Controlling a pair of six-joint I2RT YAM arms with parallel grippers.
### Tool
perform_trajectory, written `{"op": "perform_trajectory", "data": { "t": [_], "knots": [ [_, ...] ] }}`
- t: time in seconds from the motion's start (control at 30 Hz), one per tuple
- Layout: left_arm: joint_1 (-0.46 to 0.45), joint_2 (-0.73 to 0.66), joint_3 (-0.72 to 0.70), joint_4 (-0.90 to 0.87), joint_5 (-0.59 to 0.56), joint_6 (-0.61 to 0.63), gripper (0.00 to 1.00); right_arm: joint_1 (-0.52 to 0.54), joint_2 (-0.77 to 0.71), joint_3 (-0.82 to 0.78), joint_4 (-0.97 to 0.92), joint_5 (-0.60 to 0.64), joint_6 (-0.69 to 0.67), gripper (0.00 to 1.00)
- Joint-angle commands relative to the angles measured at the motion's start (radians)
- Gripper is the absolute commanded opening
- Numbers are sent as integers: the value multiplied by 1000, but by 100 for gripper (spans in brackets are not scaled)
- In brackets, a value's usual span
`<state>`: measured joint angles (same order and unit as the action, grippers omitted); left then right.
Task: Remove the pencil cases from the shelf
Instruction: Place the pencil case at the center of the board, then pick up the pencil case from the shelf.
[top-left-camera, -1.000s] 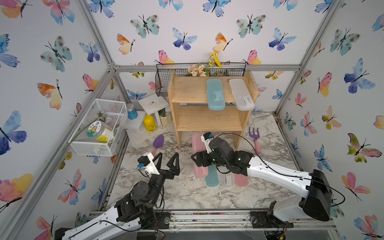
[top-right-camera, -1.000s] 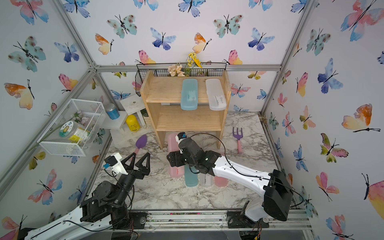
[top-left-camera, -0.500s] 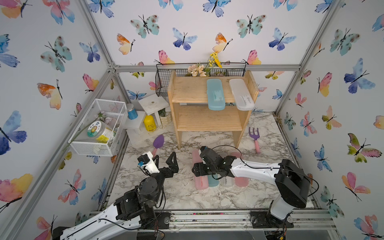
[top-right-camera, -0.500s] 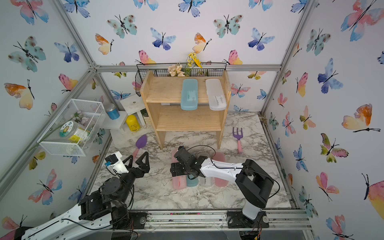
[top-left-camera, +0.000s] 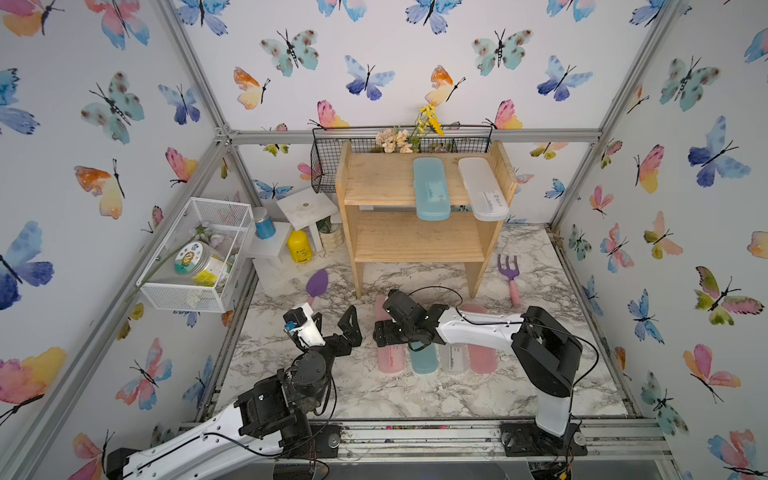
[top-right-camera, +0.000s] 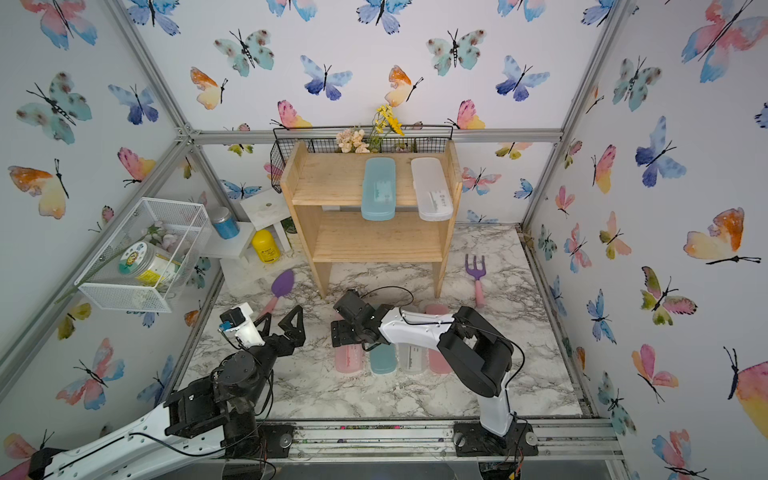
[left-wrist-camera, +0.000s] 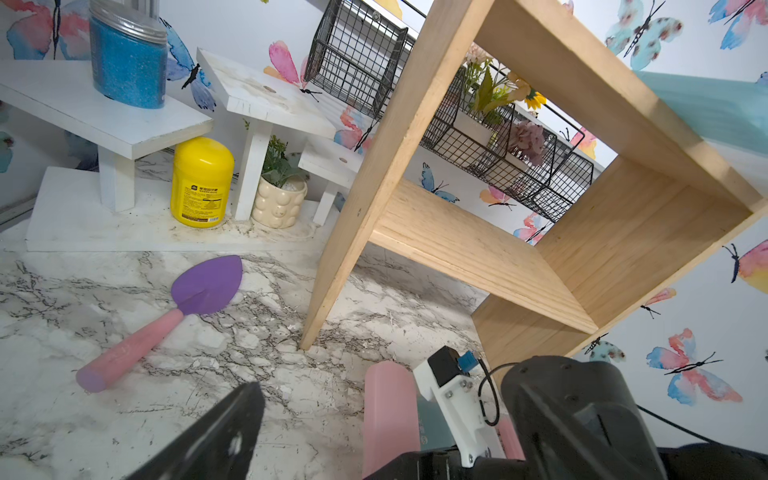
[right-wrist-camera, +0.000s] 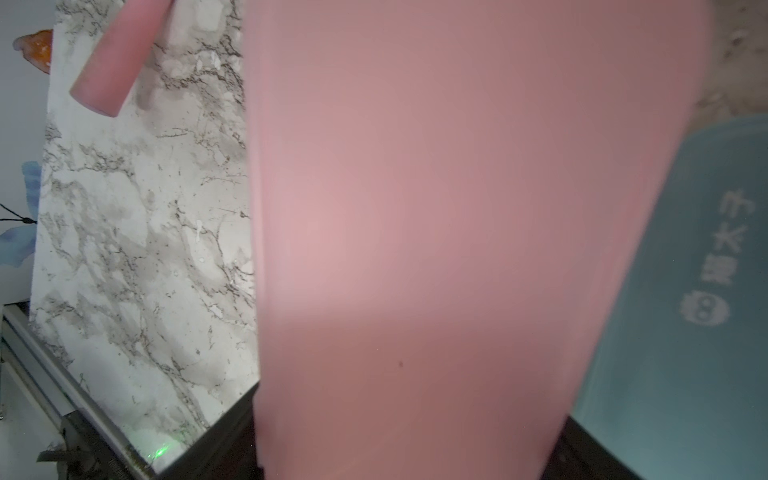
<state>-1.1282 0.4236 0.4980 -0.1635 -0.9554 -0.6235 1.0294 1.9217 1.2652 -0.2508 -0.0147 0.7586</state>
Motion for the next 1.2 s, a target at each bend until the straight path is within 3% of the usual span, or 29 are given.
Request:
{"op": "perform_trajectory", "data": {
  "t": [0.0,0.33,0.53,0.67,0.77,0.93,1.07,1.17],
  "knots": [
    [-5,-33,-12,-30,-32,-33,99,8,33,43,-43,56,-2,86],
    [-5,-38,-16,-47,-23,-51,99,8,51,52,-46,86,2,95],
    [-4,-22,22,-42,-13,-56,99,9,-69,-1,-13,81,-14,99],
    [-4,-18,70,30,31,-62,99,9,-277,-126,56,145,-58,99],
    [-2,2,86,178,105,-57,99,-1,-442,-248,84,263,-76,99],
    [8,134,142,401,307,-104,99,-124,-632,-390,28,278,-90,99],
    [34,324,314,402,400,-130,99,-181,-700,-371,-65,320,-136,99],
    [137,467,450,379,531,-200,99,-267,-717,-341,-112,275,-154,99]
  ]
}}
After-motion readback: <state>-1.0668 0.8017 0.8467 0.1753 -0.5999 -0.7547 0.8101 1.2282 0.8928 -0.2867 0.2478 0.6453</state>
